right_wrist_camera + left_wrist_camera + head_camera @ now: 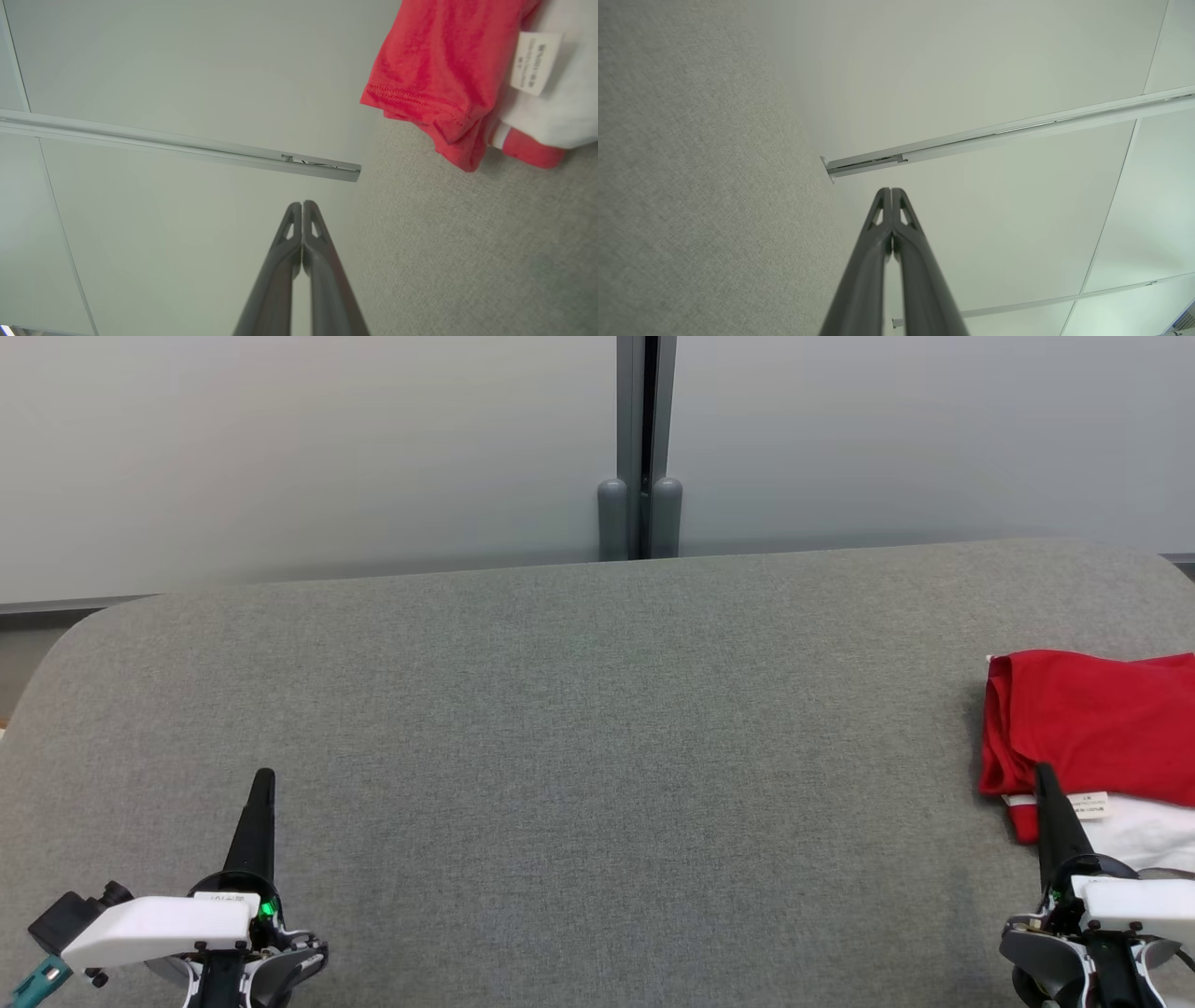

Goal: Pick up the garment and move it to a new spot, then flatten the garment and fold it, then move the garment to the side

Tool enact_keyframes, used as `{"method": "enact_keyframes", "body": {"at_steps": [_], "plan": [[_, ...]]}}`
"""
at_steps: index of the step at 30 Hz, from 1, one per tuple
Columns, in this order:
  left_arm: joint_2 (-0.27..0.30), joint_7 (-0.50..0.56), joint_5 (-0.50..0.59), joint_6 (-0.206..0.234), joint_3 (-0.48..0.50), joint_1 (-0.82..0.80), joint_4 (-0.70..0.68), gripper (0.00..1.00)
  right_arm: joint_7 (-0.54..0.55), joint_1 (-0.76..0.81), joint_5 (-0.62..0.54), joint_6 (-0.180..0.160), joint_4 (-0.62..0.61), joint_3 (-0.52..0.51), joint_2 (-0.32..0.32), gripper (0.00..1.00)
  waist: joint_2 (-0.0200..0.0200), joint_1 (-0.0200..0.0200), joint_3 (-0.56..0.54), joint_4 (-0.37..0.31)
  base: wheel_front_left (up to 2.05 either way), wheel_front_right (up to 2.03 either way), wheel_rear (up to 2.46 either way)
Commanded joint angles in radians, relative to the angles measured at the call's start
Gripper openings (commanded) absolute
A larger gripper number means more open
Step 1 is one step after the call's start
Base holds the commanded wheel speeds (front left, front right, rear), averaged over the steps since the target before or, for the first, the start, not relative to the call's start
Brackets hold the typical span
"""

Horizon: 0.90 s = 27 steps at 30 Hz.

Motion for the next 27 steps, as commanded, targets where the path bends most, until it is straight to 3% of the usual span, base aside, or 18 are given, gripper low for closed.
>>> {"method": "enact_keyframes", "body": {"at_steps": [1, 27], "plan": [[0.003, 0.007, -0.016, -0.006, 0.008, -0.020, -0.002, 0.00, 0.010, -0.010, 0.021, 0.000, -0.007, -0.006, -0.006, 0.00, 0.0000, 0.0000, -0.001, -0.001, 0.00, 0.00, 0.00], [-0.001, 0.058, -0.159, -0.011, 0.049, -0.027, 0.002, 0.00, 0.054, -0.010, 0.192, 0.000, -0.006, -0.020, -0.007, 0.00, 0.0000, -0.0001, -0.013, -0.016, 0.00, 0.00, 0.00]]}}
